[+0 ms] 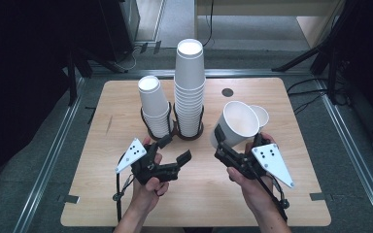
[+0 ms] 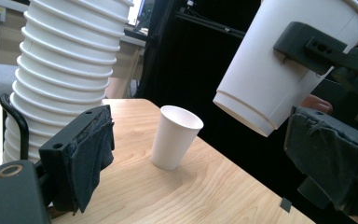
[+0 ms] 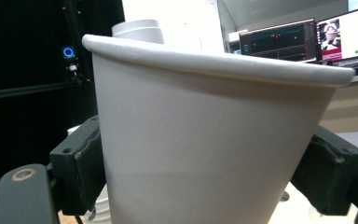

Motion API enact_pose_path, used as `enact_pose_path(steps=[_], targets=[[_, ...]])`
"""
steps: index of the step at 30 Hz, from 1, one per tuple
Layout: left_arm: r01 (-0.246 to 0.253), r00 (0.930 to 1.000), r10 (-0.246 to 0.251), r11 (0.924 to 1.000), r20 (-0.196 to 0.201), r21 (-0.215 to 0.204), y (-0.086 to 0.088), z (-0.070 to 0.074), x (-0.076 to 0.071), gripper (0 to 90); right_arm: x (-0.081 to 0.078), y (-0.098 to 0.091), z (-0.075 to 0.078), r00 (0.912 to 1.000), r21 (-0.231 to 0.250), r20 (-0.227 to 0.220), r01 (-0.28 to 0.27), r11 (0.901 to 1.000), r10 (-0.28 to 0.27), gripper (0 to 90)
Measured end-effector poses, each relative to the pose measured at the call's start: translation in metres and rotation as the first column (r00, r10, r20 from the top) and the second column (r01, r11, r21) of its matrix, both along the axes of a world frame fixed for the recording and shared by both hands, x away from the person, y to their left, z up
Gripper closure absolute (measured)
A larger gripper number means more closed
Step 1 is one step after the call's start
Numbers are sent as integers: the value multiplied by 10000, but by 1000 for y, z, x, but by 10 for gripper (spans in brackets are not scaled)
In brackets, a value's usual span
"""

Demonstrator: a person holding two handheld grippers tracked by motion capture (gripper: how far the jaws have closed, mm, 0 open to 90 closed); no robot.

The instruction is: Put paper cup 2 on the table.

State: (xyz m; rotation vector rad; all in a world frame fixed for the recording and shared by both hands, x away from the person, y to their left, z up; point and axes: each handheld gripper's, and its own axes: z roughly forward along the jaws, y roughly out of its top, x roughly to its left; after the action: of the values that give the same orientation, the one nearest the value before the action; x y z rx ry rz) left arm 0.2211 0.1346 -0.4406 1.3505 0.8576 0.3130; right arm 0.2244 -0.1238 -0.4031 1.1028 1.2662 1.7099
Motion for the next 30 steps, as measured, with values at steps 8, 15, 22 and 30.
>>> enact_pose_path(steps=[8,15,22,30], targets=[[-153,9998,155,9998,-160,146,1,-4,2,82,3,-13,-9,9997,-228,-90,242,9994,-244,151],[-534,9975,549,9980,-444,350,6,-11,6,82,8,-23,-21,9992,-518,-333,210,9984,-228,151],[-1043,9921,1073,9934,-655,481,13,-16,5,83,16,-34,-33,9963,-852,-775,301,9959,-367,152],[-1460,9855,1541,9834,-707,1079,30,-23,-5,83,20,-40,-44,9959,-1687,-718,417,9848,-545,154]])
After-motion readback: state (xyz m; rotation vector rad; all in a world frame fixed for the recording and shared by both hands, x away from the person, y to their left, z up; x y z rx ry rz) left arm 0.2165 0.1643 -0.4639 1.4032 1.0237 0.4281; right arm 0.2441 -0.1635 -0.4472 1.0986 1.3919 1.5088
